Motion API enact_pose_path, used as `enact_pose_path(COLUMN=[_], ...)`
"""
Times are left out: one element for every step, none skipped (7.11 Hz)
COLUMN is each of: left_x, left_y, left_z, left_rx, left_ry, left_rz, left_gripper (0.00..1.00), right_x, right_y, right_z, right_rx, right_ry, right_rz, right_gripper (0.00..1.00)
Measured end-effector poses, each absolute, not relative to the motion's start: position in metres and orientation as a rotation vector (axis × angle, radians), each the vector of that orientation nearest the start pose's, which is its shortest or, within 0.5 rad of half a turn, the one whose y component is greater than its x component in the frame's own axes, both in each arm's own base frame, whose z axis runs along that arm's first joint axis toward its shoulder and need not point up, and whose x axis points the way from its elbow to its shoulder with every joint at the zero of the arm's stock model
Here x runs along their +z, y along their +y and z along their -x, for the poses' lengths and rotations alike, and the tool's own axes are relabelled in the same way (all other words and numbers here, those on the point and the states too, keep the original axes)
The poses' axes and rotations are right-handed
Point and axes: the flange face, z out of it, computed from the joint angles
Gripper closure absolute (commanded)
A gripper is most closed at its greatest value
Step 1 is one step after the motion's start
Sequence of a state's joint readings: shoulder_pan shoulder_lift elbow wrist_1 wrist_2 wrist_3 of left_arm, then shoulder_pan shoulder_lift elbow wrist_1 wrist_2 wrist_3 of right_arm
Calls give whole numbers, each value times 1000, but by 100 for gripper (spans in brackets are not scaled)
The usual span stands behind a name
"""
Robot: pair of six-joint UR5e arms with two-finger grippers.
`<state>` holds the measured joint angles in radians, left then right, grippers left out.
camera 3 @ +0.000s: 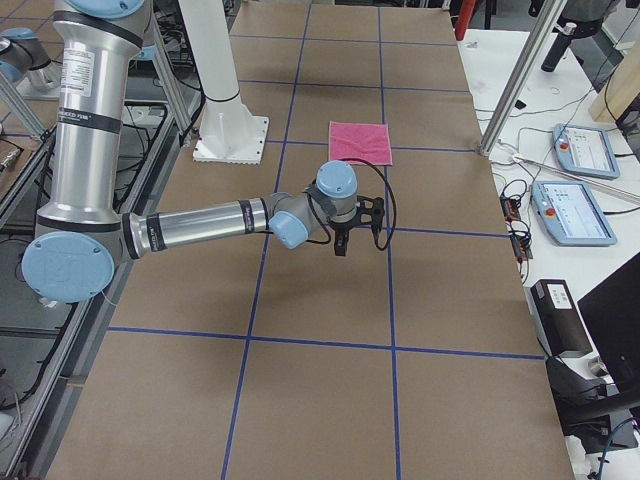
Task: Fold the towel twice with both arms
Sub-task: 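Move the right gripper to the towel corner nearest it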
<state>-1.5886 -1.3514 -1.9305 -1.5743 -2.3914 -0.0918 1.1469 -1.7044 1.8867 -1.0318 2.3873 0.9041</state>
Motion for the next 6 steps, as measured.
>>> enact_pose_path(left_x=[573,570,561,545,526,505], left_y=[-405,-409,-416,-430,-446,-460], left_z=[67,63,56,45,30,9], left_rx=[-40,-35,-42,-61,-79,-105], left_ry=[824,836,857,876,892,911], left_rz=[-109,-110,-108,-103,-100,-101], left_gripper=[0,0,0,0,0,0], right_x=[480,462,442,419,393,367], right_y=[-437,-439,-436,-431,-427,-419], right_z=[152,176,204,236,271,310], right_rx=[144,134,131,147,194,254], right_ry=[-1045,-1055,-1064,-1075,-1093,-1112], right_rz=[-53,-60,-60,-54,-42,-30], right_gripper=[0,0,1,1,1,1])
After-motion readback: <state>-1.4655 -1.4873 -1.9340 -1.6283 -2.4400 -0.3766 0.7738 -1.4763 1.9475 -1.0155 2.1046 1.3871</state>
